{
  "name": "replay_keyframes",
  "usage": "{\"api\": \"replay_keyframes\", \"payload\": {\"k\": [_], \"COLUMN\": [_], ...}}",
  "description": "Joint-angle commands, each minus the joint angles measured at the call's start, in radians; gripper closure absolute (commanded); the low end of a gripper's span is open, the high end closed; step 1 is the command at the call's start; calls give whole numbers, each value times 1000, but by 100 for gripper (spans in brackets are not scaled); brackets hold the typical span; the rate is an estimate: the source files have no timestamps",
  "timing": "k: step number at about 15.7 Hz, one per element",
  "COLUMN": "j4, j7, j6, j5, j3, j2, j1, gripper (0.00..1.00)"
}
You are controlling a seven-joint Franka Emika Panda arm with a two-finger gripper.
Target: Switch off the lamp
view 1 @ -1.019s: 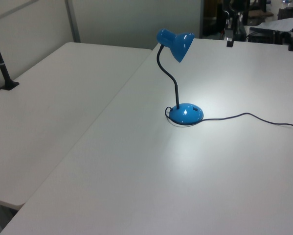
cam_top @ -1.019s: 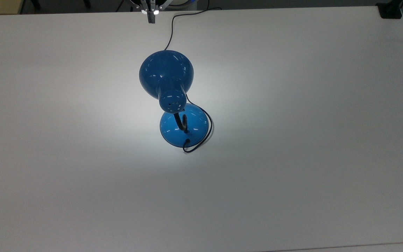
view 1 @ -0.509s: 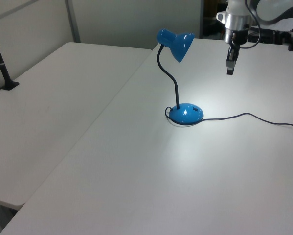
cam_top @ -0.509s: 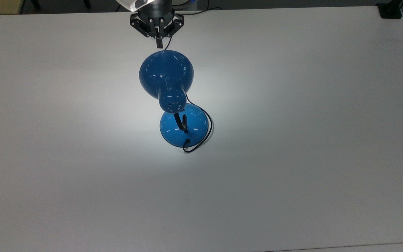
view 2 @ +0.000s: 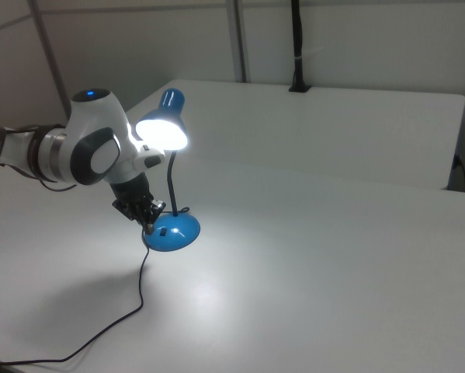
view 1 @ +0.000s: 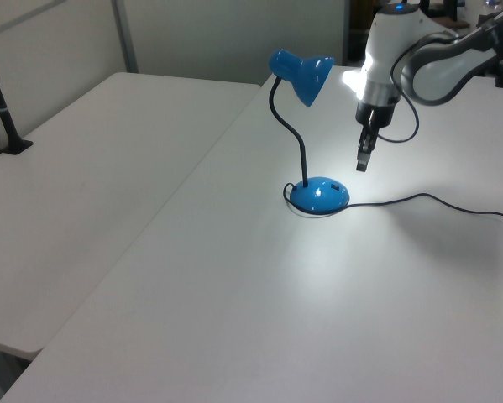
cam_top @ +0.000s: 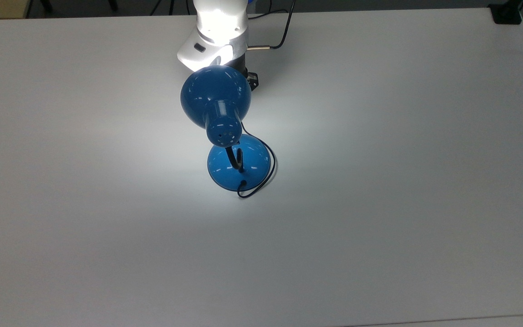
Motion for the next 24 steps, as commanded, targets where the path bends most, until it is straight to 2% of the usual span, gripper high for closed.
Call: {"api": "replay_keyframes", "payload": {"k": [1, 8, 19, 24], "j4": [5, 10, 30, 24], "j7": [-18, -18, -18, -14], "j6": [83, 210, 221, 175], "j5": [-9, -10, -15, -15], "j3": [-7, -4, -4, -4], "j2": [57, 114, 166, 154], "j1": [18, 18, 26, 31], "gripper": [100, 100, 100, 100]}}
